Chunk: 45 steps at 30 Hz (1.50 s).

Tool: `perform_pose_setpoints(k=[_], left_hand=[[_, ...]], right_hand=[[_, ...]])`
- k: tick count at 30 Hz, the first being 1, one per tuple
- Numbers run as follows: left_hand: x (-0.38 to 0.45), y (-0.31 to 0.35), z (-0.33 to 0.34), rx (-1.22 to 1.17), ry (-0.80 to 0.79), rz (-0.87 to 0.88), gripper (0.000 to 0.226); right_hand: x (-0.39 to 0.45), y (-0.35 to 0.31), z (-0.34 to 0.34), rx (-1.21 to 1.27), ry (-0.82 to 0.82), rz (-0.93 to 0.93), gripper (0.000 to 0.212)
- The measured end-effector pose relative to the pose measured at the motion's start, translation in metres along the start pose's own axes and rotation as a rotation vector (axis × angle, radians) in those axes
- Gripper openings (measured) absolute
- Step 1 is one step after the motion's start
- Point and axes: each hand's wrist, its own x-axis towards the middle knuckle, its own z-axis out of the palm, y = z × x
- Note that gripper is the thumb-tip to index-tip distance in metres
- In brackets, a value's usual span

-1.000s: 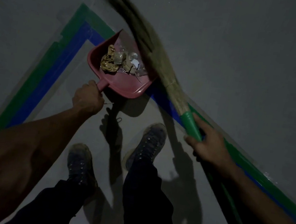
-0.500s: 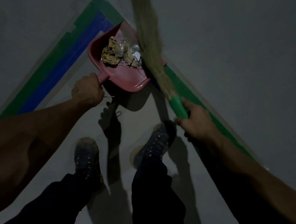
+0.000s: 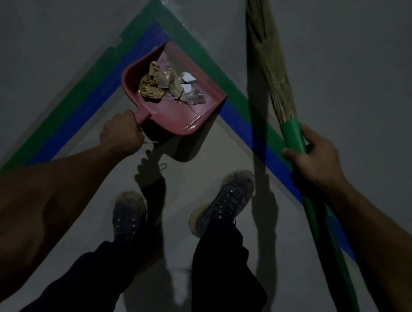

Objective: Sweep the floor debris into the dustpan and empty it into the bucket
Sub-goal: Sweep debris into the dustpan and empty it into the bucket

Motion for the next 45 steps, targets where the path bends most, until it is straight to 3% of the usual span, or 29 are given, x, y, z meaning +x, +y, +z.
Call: perform_pose_setpoints(k=[3, 9, 14, 20, 29, 38, 45], left_hand=[[0.002, -0.010, 0.001, 0.000, 0.002, 0.008, 0.025], [0.005, -0.016, 0.000, 0.021, 0.008, 0.036, 0.024], [0.004, -0.023, 0.000, 0.023, -0.011, 0.023, 0.027], [0.003, -0.045, 0.002, -0.003, -0.019, 0.010, 0.023], [0.015, -0.066, 0.015, 0.017, 0.026, 0.062, 0.030], [-0.008, -0.107, 0.015, -0.059, 0.095, 0.134, 0.026], [-0.107, -0.146, -0.042, -0.209, 0.222, 0.211, 0.024]], right_hand=[[0.007, -0.005, 0.025, -0.056, -0.083, 0.038, 0.067], [-0.046, 0.009, 0.079, -0.227, -0.286, -0.104, 0.070], [-0.075, 0.019, 0.069, -0.122, -0.220, -0.081, 0.072], [-0.046, 0.006, 0.045, -0.051, -0.062, -0.005, 0.074], [-0.069, 0.007, 0.105, -0.321, -0.279, -0.143, 0.073], [-0.129, 0.019, 0.116, -0.092, -0.044, -0.144, 0.069], [-0.212, -0.018, 0.093, -0.014, 0.081, -0.109, 0.074]])
